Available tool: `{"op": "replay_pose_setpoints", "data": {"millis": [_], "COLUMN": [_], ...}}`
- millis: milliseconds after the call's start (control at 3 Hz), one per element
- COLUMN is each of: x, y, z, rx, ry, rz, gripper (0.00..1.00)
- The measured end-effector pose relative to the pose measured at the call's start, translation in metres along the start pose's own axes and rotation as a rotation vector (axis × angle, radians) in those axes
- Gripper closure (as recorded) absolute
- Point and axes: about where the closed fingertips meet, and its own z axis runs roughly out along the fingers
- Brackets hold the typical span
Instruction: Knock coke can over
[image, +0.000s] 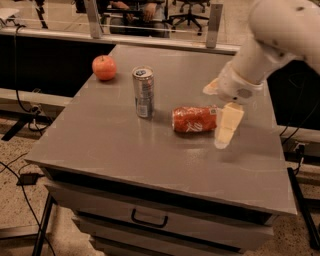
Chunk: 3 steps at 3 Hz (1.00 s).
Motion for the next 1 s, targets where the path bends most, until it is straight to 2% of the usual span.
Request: {"op": "replay_pose_setpoints", "data": {"millis": [333, 667, 1000], "x": [0.019, 0.025, 0.023], "y": [-0.003, -0.006, -0.004], "z": [-0.018, -0.039, -0.044], "rx": [0.06, 0.124, 0.125], "ry": [-0.219, -0.403, -0.438], "rz": [0.067, 0.102, 0.113], "gripper": [0.0, 0.0, 0.0]}}
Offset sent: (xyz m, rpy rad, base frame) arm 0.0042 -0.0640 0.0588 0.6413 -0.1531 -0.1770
